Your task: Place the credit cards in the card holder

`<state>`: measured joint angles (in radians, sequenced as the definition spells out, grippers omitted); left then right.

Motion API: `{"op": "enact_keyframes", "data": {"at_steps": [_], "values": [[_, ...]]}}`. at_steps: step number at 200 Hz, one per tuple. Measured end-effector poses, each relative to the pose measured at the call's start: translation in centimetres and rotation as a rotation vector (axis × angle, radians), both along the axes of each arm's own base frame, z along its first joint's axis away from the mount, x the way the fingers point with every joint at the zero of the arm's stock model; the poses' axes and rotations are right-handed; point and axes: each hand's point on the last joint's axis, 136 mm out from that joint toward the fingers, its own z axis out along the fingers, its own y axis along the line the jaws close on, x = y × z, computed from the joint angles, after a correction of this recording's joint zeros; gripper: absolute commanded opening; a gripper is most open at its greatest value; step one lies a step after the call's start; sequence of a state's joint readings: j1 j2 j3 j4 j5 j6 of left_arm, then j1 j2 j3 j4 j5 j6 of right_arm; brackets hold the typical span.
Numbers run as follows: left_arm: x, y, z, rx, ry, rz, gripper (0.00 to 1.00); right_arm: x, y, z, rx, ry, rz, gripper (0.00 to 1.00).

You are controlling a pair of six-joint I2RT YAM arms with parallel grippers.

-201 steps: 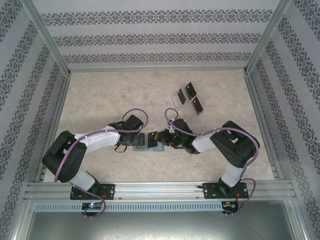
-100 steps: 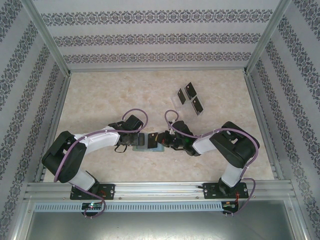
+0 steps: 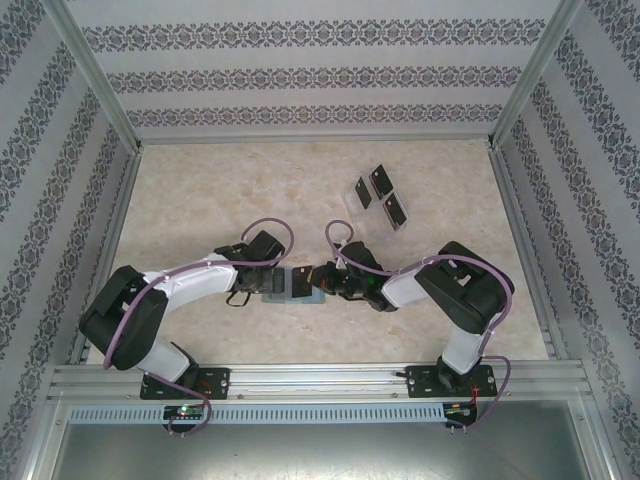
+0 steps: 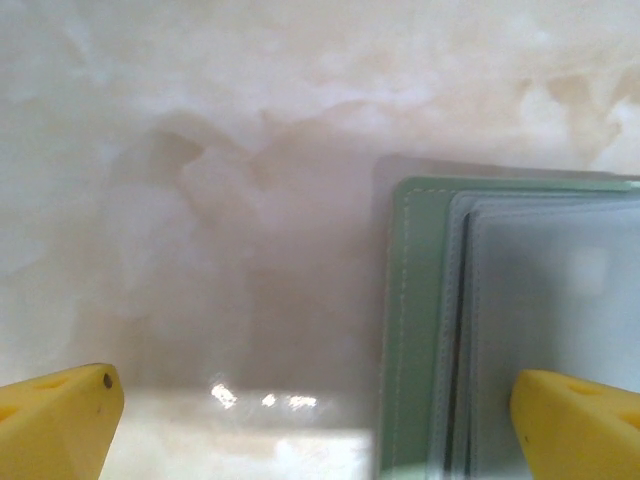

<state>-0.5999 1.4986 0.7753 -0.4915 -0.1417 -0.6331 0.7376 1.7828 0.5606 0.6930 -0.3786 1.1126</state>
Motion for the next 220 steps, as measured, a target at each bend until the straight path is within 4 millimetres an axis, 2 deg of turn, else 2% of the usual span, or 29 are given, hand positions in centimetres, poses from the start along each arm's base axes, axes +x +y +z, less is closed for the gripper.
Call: {"op": "enact_keyframes", "data": {"at_steps": [74, 220], "values": [[-0.5, 1.5, 0.0, 0.051, 0.017, 0.001, 1.00, 0.0, 0.0, 0.0, 0.003, 0.007, -0.004, 0.00], [-0.4, 1.4, -0.6, 0.040, 0.006, 0.004, 1.00, 0.6, 0.6, 0.4, 0.014, 0.009, -0.007, 0.00]]}}
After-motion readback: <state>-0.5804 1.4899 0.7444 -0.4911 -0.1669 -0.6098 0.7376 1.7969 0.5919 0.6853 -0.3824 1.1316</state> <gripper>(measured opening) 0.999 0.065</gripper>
